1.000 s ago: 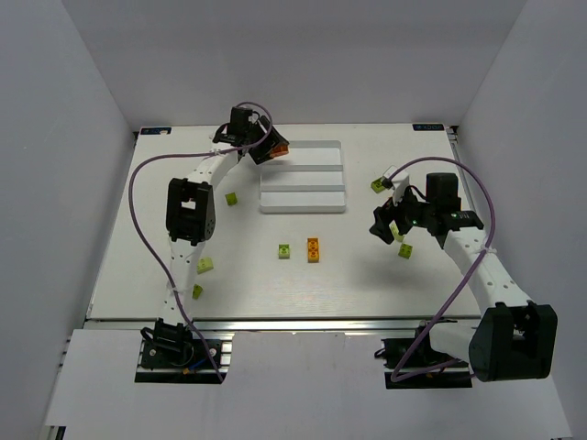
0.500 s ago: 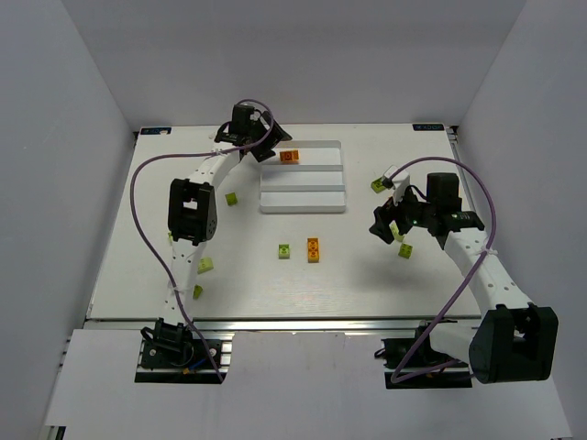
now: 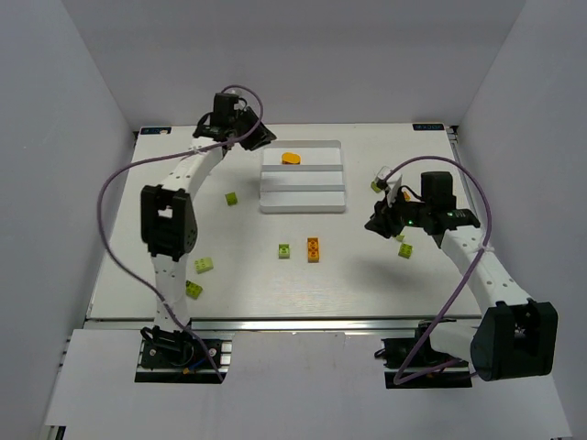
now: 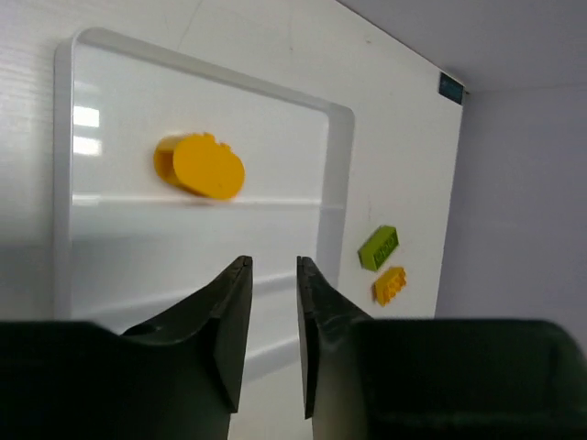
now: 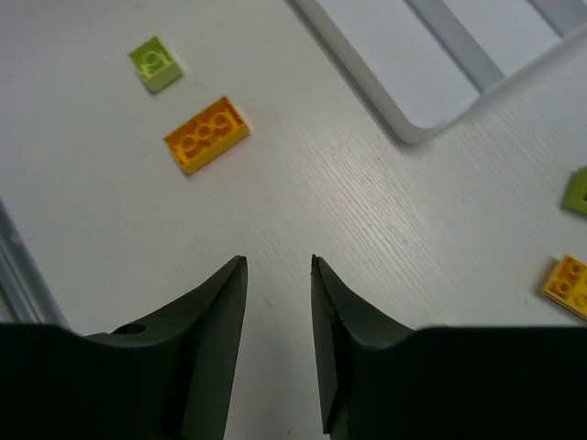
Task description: Sort the legos into containers by color
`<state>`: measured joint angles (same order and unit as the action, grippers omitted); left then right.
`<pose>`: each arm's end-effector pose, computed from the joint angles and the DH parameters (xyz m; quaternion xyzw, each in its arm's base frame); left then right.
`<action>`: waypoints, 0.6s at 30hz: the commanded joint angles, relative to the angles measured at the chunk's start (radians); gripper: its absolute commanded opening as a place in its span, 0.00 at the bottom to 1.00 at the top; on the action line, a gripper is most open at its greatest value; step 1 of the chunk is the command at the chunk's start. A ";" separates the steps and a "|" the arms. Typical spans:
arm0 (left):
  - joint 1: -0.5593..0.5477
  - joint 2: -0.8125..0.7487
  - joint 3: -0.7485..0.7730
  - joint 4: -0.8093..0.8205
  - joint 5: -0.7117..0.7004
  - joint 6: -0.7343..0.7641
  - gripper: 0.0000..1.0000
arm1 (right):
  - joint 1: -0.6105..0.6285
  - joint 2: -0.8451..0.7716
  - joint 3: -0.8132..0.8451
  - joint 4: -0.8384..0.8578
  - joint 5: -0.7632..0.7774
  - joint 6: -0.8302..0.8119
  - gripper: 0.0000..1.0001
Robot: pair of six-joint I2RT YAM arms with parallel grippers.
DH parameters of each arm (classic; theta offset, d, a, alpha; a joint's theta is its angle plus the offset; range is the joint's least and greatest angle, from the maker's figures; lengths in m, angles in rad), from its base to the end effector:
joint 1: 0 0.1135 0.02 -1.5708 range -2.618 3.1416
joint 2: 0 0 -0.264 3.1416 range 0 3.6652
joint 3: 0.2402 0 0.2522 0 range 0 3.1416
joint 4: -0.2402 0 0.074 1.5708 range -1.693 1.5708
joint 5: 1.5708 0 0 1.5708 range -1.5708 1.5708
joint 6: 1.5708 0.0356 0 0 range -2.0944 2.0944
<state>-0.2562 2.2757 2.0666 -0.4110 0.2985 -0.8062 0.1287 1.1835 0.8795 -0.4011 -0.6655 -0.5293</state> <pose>0.5111 -0.1447 0.2596 -0.1733 0.8647 -0.3433 0.3232 0.2448 0.0538 0.2758 -0.4069 0.7677 0.2117 0.4475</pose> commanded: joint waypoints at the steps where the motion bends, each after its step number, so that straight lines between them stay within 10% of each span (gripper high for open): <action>1: 0.008 -0.368 -0.194 -0.022 0.007 0.123 0.35 | 0.061 0.018 0.032 0.020 -0.108 0.034 0.39; 7: 0.008 -0.831 -0.684 -0.066 -0.067 0.217 0.88 | 0.138 0.111 0.081 0.148 0.232 0.307 0.60; 18: -0.002 -1.286 -1.141 -0.230 -0.179 0.139 0.91 | 0.118 0.339 0.278 0.078 0.302 0.090 0.89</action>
<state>-0.2512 1.0603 0.9840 -0.5785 0.1596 -0.6342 0.2638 1.4788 1.0691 -0.3149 -0.3817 -0.3107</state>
